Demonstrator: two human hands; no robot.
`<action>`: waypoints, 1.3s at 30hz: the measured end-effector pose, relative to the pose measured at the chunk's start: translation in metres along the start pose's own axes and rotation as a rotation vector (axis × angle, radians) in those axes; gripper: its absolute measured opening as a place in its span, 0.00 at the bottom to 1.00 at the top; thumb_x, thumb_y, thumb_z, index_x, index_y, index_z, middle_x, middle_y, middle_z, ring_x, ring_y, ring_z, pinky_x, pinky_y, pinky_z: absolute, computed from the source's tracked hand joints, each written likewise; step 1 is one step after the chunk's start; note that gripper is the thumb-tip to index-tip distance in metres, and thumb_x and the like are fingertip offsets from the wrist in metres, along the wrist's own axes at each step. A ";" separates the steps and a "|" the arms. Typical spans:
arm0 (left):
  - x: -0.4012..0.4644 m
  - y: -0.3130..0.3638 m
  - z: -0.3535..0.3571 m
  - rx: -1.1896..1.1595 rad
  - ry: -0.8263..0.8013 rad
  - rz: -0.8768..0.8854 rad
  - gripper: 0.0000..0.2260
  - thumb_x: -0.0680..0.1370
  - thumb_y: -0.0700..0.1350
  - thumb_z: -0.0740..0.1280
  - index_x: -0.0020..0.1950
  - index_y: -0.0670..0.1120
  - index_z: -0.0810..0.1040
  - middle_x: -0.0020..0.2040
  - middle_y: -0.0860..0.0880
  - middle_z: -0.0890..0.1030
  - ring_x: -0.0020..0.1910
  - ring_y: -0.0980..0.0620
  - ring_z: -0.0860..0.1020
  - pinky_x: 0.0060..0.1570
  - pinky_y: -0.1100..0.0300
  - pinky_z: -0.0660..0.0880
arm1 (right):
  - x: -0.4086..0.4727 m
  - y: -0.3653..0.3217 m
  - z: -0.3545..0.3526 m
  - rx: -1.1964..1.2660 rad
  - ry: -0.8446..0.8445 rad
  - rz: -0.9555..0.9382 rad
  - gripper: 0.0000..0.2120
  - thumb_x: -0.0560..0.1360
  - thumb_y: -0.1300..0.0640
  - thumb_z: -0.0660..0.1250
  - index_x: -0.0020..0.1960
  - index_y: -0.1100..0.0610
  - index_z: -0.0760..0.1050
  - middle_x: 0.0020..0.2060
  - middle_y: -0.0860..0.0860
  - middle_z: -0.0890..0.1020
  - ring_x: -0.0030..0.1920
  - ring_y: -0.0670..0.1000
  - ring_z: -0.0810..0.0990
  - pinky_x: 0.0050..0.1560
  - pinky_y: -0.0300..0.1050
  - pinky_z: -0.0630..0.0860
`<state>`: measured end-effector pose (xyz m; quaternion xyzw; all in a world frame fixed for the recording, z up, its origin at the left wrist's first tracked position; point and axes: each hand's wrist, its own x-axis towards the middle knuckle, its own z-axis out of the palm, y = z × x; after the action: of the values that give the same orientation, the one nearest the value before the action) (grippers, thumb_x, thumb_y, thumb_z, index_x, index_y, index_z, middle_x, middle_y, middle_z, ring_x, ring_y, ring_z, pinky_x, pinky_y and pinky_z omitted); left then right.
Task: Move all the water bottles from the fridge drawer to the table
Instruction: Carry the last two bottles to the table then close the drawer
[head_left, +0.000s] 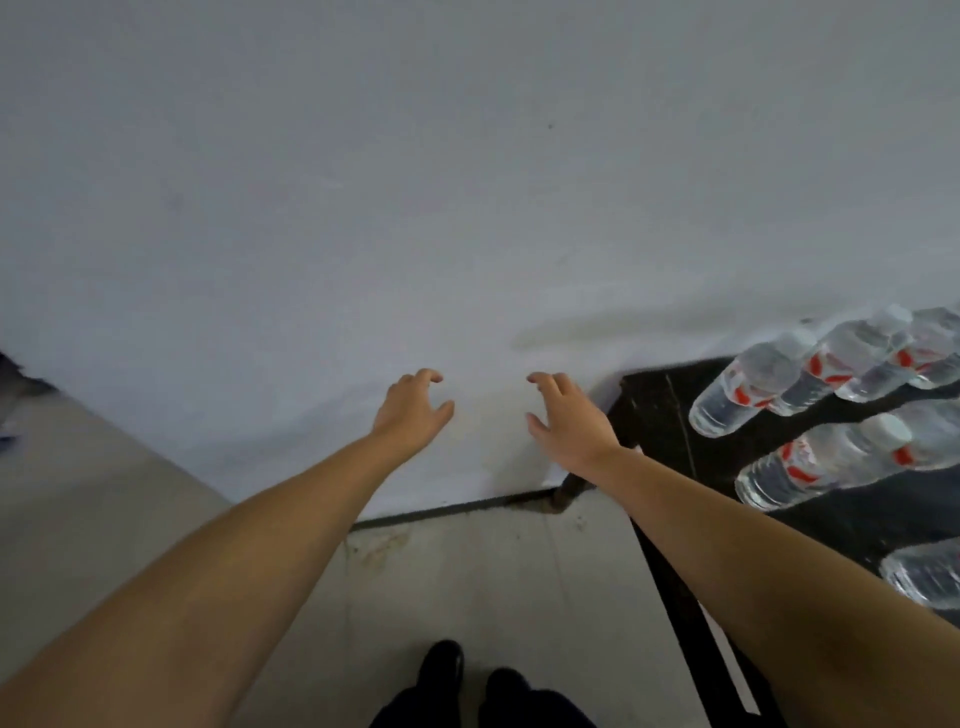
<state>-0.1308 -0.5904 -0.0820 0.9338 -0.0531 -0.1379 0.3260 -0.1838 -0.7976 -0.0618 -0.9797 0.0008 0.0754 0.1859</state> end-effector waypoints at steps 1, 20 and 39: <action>-0.008 -0.006 -0.002 -0.008 0.030 -0.036 0.20 0.78 0.50 0.65 0.69 0.46 0.68 0.67 0.43 0.71 0.65 0.45 0.70 0.61 0.52 0.71 | 0.002 -0.008 0.005 -0.006 -0.010 -0.053 0.24 0.80 0.53 0.60 0.74 0.54 0.59 0.69 0.54 0.67 0.67 0.55 0.68 0.61 0.51 0.73; -0.398 -0.112 -0.016 -0.162 0.768 -0.941 0.21 0.78 0.48 0.65 0.70 0.46 0.68 0.68 0.43 0.71 0.66 0.43 0.70 0.64 0.47 0.70 | -0.143 -0.267 0.112 -0.199 -0.384 -1.230 0.22 0.79 0.54 0.60 0.71 0.57 0.65 0.65 0.57 0.69 0.63 0.58 0.71 0.58 0.52 0.73; -0.889 -0.086 0.146 -0.244 1.244 -1.636 0.20 0.76 0.48 0.66 0.66 0.43 0.71 0.64 0.40 0.74 0.64 0.41 0.72 0.63 0.47 0.70 | -0.657 -0.374 0.221 -0.320 -0.682 -2.032 0.18 0.78 0.54 0.60 0.67 0.56 0.69 0.64 0.56 0.70 0.65 0.59 0.68 0.59 0.53 0.67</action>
<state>-1.0225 -0.4413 -0.0469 0.5512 0.7899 0.1852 0.1947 -0.8544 -0.3866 -0.0314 -0.4628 -0.8728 0.1538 0.0221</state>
